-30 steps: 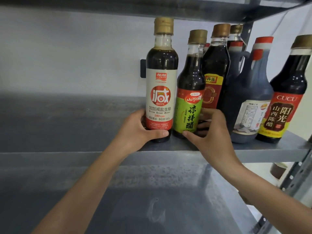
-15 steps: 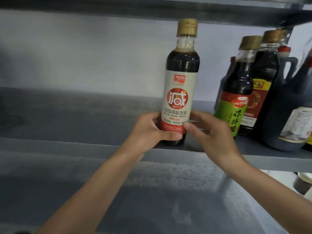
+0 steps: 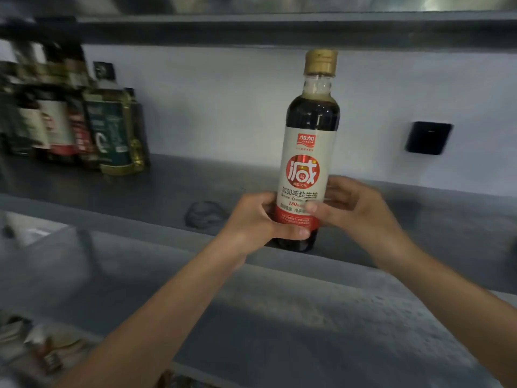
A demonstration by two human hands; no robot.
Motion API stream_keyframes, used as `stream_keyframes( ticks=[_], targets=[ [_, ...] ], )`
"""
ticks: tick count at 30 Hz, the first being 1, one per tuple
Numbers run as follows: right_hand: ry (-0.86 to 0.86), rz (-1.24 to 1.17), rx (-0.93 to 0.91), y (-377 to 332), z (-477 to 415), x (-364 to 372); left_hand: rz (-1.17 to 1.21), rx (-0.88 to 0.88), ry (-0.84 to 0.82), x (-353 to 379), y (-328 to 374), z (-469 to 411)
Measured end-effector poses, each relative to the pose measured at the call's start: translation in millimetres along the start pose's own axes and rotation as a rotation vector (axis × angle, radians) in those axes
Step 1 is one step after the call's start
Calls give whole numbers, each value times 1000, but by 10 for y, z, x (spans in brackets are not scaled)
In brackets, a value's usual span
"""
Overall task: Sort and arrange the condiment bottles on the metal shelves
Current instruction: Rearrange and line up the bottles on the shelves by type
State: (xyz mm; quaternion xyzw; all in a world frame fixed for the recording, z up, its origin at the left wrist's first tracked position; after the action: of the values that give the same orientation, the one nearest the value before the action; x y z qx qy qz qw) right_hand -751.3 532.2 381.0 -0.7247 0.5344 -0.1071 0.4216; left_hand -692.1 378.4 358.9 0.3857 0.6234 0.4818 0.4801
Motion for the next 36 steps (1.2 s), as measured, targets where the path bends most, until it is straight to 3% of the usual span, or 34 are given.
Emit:
stream_keyframes(
  ticks=[4,8,10,13,16,23,36],
  targets=[
    [-24,-37,-1,-91,-367,669,-2,20,18,-611,-164,13],
    [-7,-76,9,-86,-620,1258,-185,78,34,-1245,-369,-3],
    [-23,-90,9,-93,-750,1540,-426,118,94,-1609,-519,20],
    [-45,-102,5,-95,-960,1911,-959,136,314,-2267,-871,113],
    [-69,-110,-10,-114,-1162,2256,-1193,274,440,-2854,-1202,246],
    [-85,-97,-24,-40,-1560,3032,-1219,427,469,-3770,-1588,244],
    [-107,-199,11,-45,-2318,4631,-1165,552,616,-5444,-1992,27]
  ],
)
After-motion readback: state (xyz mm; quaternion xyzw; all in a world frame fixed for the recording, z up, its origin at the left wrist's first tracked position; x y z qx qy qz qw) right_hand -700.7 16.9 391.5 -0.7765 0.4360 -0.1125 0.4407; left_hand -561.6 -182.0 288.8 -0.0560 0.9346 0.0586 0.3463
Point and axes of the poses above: each hand's wrist, its own z-axis away from the middle knuckle, its own x-axis out of the palm, y = z × x, the point moved 2 cm from there along -z, towards the middle knuckle, and after that the axes turned 12 degrees about -x, right-handed, at the moved point
